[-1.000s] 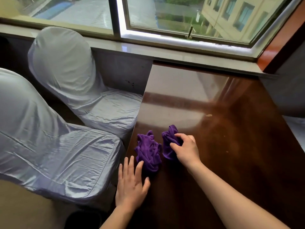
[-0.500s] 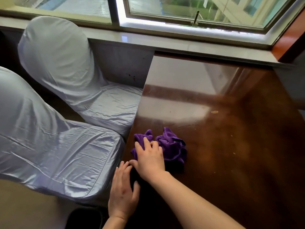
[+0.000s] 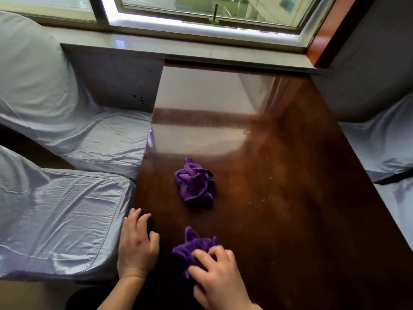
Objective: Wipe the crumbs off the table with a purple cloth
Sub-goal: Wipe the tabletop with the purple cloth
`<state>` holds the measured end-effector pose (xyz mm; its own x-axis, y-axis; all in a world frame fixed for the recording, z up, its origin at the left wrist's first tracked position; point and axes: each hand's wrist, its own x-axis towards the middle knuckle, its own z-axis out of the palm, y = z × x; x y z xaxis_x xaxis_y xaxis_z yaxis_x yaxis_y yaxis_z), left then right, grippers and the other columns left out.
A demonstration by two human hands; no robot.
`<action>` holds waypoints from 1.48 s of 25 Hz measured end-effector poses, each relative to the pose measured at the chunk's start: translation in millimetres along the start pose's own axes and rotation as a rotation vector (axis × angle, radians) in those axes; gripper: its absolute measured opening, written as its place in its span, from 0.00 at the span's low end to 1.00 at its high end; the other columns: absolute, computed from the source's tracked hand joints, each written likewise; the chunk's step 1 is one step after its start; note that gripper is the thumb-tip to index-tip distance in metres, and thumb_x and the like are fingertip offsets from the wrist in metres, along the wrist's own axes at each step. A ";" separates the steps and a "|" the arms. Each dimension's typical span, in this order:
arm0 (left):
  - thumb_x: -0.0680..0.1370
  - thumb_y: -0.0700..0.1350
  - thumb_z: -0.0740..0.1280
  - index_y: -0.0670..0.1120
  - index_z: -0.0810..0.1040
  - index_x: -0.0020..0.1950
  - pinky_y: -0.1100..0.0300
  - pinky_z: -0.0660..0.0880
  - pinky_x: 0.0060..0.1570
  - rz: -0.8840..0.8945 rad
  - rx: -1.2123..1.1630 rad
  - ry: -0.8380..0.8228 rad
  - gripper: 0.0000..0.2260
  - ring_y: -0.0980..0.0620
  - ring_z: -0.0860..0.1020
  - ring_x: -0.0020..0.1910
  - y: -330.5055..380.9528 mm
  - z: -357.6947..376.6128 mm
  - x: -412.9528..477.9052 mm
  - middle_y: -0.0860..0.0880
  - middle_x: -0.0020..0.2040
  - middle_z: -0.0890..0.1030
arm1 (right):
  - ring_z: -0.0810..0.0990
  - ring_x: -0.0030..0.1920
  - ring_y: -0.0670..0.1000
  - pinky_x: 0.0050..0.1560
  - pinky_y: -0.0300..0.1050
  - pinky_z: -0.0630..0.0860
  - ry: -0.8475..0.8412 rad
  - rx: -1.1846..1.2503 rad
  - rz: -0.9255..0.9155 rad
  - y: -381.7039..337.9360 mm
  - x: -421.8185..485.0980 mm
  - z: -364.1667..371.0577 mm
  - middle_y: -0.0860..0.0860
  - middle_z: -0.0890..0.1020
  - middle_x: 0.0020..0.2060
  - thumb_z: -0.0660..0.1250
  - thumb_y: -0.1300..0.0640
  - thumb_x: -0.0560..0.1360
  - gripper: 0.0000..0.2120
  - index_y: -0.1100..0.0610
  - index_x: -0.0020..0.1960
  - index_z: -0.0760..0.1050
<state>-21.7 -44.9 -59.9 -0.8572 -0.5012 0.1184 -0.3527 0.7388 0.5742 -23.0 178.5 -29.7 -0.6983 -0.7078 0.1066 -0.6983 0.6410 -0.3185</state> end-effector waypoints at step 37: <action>0.76 0.59 0.55 0.54 0.66 0.74 0.39 0.47 0.75 0.275 0.257 -0.203 0.27 0.48 0.55 0.78 116.1 90.3 -45.0 0.45 0.76 0.66 | 0.70 0.71 0.63 0.74 0.59 0.63 0.128 -0.099 0.570 234.3 -74.6 -69.1 0.57 0.74 0.70 0.69 0.59 0.74 0.21 0.59 0.67 0.76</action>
<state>-58.0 104.1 -71.7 -0.9798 -0.1901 0.0622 -0.1608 0.9336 0.3202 -145.3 402.0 -47.2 -0.9766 -0.2066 0.0591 -0.2149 0.9386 -0.2700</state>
